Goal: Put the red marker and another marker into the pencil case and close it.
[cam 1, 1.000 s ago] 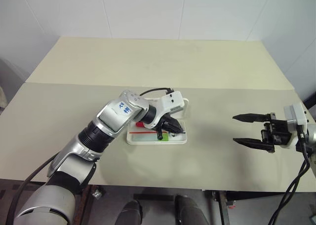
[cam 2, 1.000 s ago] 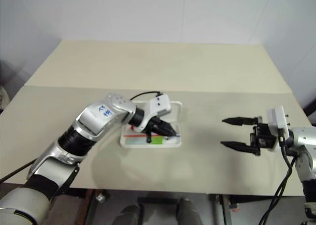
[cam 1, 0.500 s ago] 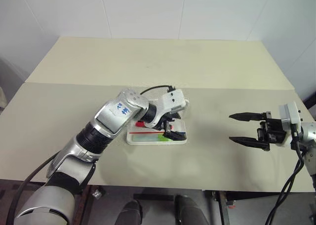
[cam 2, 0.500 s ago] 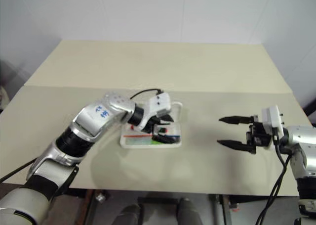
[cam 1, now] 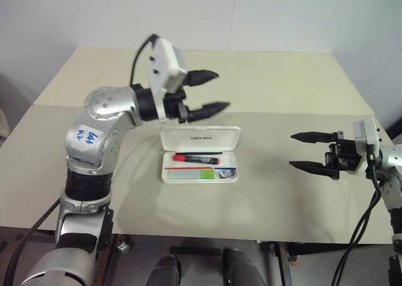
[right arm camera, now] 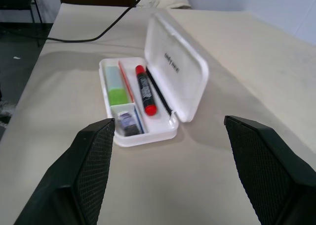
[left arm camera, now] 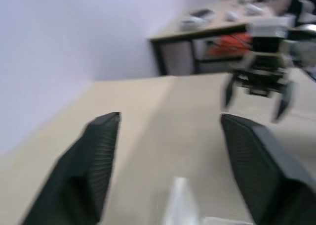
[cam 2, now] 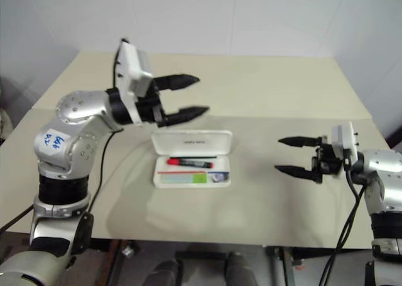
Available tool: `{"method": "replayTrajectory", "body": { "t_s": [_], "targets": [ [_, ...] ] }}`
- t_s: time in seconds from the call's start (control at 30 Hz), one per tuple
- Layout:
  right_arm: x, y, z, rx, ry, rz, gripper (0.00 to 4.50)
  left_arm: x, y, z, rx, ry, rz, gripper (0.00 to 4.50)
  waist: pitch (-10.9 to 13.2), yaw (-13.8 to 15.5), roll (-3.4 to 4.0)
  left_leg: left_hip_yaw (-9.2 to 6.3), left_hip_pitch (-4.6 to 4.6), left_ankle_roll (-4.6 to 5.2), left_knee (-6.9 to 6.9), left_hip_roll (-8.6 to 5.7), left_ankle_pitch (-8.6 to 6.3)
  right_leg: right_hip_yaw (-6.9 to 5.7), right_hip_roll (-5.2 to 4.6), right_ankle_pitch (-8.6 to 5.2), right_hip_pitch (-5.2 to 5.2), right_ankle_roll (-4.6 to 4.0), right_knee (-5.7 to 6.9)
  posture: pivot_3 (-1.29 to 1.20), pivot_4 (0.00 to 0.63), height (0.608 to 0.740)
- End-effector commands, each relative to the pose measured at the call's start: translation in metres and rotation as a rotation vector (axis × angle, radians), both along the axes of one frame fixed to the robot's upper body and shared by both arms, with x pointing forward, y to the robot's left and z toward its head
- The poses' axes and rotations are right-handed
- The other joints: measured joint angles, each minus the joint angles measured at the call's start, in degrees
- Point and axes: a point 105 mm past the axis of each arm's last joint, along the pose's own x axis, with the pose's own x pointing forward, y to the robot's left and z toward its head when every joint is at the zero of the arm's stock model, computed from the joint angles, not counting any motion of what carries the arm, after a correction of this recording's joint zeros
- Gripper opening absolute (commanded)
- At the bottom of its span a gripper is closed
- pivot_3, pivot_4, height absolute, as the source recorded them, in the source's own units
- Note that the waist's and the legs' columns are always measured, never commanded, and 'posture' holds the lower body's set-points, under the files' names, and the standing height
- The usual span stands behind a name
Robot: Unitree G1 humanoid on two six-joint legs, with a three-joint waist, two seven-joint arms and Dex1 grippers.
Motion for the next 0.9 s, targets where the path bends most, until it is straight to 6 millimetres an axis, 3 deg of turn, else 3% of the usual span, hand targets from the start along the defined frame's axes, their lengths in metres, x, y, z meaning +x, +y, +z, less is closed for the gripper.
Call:
{"method": "replayTrajectory", "body": {
  "t_s": [0.03,0.23,0.27,0.37,0.43,0.6,0.73,0.9],
  "targets": [
    [-0.003,0.003,0.005,-0.011,-0.018,0.069,4.50,0.002,0.021,0.003,-0.003,-0.036,0.024,2.01,0.00,-0.08,0.00,0.00,0.00,0.00,-0.01,0.00,0.00,0.00,0.00,0.00,0.00,0.00,0.00,0.00,0.150,0.740],
    [0.002,0.006,0.006,0.001,-0.024,0.079,4.50,0.025,0.068,-0.018,0.048,0.039,0.134,0.15,0.00,-0.01,0.01,0.00,-0.03,0.00,-0.11,0.01,-0.01,-0.01,0.00,0.00,-0.10,-0.01,0.05,0.00,0.150,0.740],
    [0.002,0.007,0.006,0.002,-0.024,0.080,4.50,0.027,0.072,-0.017,0.045,0.042,0.142,0.02,0.00,0.00,0.01,-0.01,-0.03,0.00,-0.11,0.01,-0.01,-0.02,0.00,0.00,-0.10,-0.01,0.06,0.00,0.150,0.740],
    [0.002,0.008,0.006,0.005,-0.025,0.082,4.50,0.043,0.098,-0.015,0.000,0.058,0.221,0.02,0.00,0.02,0.00,-0.01,-0.04,0.02,-0.10,0.00,-0.02,-0.02,-0.02,0.00,-0.09,-0.01,0.04,0.00,0.150,0.740],
    [0.002,0.008,0.005,0.004,-0.025,0.080,4.50,0.054,0.113,-0.026,-0.002,0.135,0.250,0.02,0.00,0.01,0.01,-0.01,-0.04,0.02,-0.10,0.00,-0.02,-0.04,-0.02,0.00,-0.10,-0.01,0.06,0.00,0.150,0.740],
    [0.003,0.009,0.005,0.005,-0.027,0.074,4.50,0.077,0.131,-0.047,-0.060,0.282,0.299,0.02,0.00,0.00,0.01,-0.01,-0.04,0.02,-0.11,0.00,-0.02,-0.05,-0.02,0.00,-0.10,-0.01,0.06,0.00,0.150,0.740],
    [0.004,0.010,0.004,0.006,-0.026,0.075,4.50,0.087,0.124,-0.069,-0.148,0.489,0.229,0.02,0.00,0.07,0.00,-0.03,-0.08,0.02,-0.08,-0.02,-0.02,-0.09,-0.02,0.00,-0.10,0.00,0.08,0.00,0.150,0.740],
    [0.004,0.010,0.005,0.010,-0.012,0.091,4.50,0.074,0.093,-0.083,-0.116,0.607,-0.019,0.02,0.00,-0.07,0.00,-0.03,-0.12,0.03,-0.12,-0.03,-0.03,-0.10,-0.02,0.00,-0.14,0.02,0.06,0.00,0.150,0.740]
  ]
}}
